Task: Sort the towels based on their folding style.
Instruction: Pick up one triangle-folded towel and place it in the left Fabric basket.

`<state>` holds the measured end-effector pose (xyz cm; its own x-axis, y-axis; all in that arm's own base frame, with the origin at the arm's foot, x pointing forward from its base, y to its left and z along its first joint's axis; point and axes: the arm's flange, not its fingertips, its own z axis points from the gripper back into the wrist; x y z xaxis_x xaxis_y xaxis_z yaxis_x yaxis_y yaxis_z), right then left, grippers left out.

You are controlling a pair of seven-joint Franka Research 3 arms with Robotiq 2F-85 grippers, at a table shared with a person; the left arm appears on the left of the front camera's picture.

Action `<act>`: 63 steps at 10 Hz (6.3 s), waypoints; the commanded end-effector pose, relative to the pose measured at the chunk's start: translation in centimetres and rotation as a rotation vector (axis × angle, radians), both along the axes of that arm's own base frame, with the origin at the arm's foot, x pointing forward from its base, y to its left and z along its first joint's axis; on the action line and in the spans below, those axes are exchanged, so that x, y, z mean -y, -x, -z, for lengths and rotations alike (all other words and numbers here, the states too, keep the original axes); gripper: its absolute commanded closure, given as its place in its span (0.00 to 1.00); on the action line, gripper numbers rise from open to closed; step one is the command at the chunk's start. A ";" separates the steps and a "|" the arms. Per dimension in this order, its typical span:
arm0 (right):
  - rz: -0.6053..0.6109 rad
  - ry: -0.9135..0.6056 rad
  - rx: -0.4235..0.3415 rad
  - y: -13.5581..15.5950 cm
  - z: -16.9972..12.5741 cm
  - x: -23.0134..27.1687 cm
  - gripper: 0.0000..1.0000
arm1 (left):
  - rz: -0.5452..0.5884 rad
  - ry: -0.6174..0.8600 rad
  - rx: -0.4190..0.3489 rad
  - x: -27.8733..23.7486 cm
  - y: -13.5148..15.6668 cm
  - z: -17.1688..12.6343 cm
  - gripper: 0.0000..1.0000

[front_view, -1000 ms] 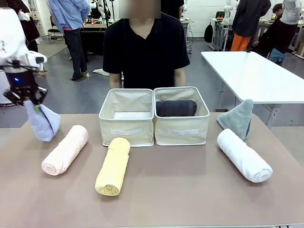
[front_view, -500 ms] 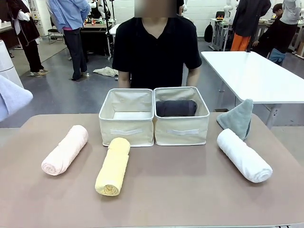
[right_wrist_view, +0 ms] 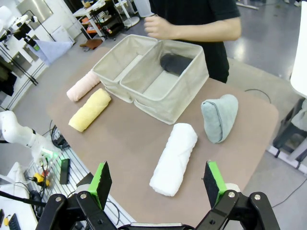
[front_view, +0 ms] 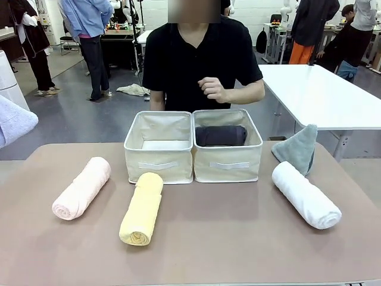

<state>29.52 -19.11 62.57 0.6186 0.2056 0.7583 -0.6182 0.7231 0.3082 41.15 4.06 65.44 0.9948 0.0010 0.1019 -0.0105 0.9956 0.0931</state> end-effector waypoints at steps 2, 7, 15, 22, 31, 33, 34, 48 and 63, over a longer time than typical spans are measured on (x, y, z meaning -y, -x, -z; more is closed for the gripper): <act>-0.005 -0.002 0.000 0.0 0.1 -0.1 0.00 | 0.159 -0.047 0.122 4.2 -0.4 -4.0 0.83; -0.005 -0.002 0.000 0.0 0.1 -0.1 0.00 | 0.545 0.070 0.057 15.0 -1.7 -4.6 0.83; -0.005 -0.002 0.000 0.0 0.1 -0.1 0.00 | 0.721 -0.050 0.007 6.3 4.2 1.4 0.83; -0.005 -0.002 0.000 0.0 0.1 -0.1 0.00 | 0.581 -0.019 0.055 1.6 6.6 3.6 0.83; -0.005 -0.002 0.000 0.0 0.1 -0.1 0.00 | 0.527 -0.077 0.115 3.6 7.0 2.7 0.83; -0.005 -0.002 0.000 0.0 0.1 -0.1 0.00 | 0.594 -0.140 0.169 7.1 6.6 0.2 0.83; -0.005 -0.002 0.000 0.0 0.1 -0.1 0.00 | 0.625 -0.169 0.182 9.1 5.5 -1.2 0.83; -0.005 -0.002 0.000 0.0 0.1 -0.1 0.00 | 1.205 -0.154 0.052 25.6 -4.6 -3.4 0.83; -0.005 -0.002 0.000 0.0 0.1 -0.1 0.00 | 1.550 -0.145 -0.022 34.3 -14.1 8.0 0.83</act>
